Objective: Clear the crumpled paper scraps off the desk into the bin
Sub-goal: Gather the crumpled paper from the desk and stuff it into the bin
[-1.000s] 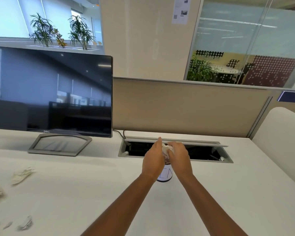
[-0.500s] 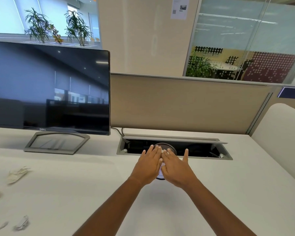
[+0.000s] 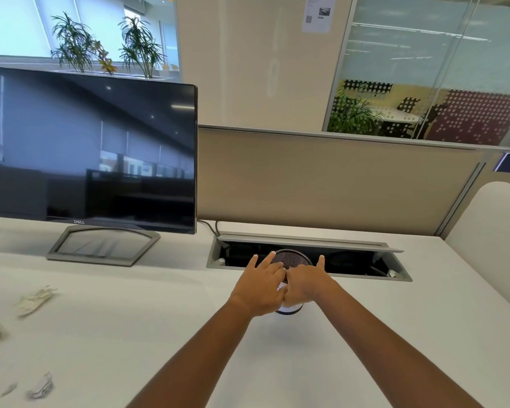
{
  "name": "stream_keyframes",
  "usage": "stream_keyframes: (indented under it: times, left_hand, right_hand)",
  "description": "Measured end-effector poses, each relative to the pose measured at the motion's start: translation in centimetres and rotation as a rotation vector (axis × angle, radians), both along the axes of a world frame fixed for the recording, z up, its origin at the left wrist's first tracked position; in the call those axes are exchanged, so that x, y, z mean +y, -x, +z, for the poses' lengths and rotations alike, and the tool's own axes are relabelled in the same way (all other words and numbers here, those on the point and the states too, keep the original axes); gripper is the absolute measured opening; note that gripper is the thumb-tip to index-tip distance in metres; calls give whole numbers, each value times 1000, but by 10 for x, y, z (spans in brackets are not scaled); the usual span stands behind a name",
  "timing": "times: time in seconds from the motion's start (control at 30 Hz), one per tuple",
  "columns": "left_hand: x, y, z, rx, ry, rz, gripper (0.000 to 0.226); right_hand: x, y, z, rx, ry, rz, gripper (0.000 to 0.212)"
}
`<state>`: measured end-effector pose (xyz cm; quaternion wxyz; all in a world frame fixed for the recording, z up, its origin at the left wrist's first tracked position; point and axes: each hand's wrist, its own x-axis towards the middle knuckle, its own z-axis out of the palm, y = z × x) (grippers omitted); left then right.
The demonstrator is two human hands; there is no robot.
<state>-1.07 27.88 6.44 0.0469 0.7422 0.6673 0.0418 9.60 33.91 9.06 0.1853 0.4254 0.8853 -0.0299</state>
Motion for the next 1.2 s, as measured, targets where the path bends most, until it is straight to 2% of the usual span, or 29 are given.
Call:
stream_keyframes:
  times: [0.13,0.33,0.5,0.67,0.77,0.87,0.93,1.0,1.1,1.2]
  left_hand:
    - [0,-2,-2,-7,-3,20,45]
    - [-4,-9,-5,26,-6,85,49]
    - [-4,-11,-3,94,10,98,56]
    - [-13,-12,-4,168,-29,129,75]
    - [-29,-13,-10,115,-94,194,78]
    - [-56,-12,-18,29,-143,252,76]
    - [-79,-13,-19,90,-240,307,85]
    - [-102,-12,-18,124,-240,366,92]
    - [-139,-4,-33,138,-257,382,89]
    - [-180,9,-47,185,-246,475,84]
  right_hand:
    - [2,4,2,-66,31,-27,44]
    - [-6,-6,-12,161,-71,7,51]
    - [-15,-13,-11,203,-148,-11,46]
    - [-23,-25,-5,272,-236,-27,46]
    - [-30,-32,0,380,-275,-32,55]
    - [-40,-38,-1,502,-365,2,55]
    - [-53,-38,-4,616,-414,26,55]
    - [-71,-34,-9,742,-446,55,53]
    - [-110,-28,-33,920,-387,120,49]
    - [-152,-16,-67,921,-225,166,54]
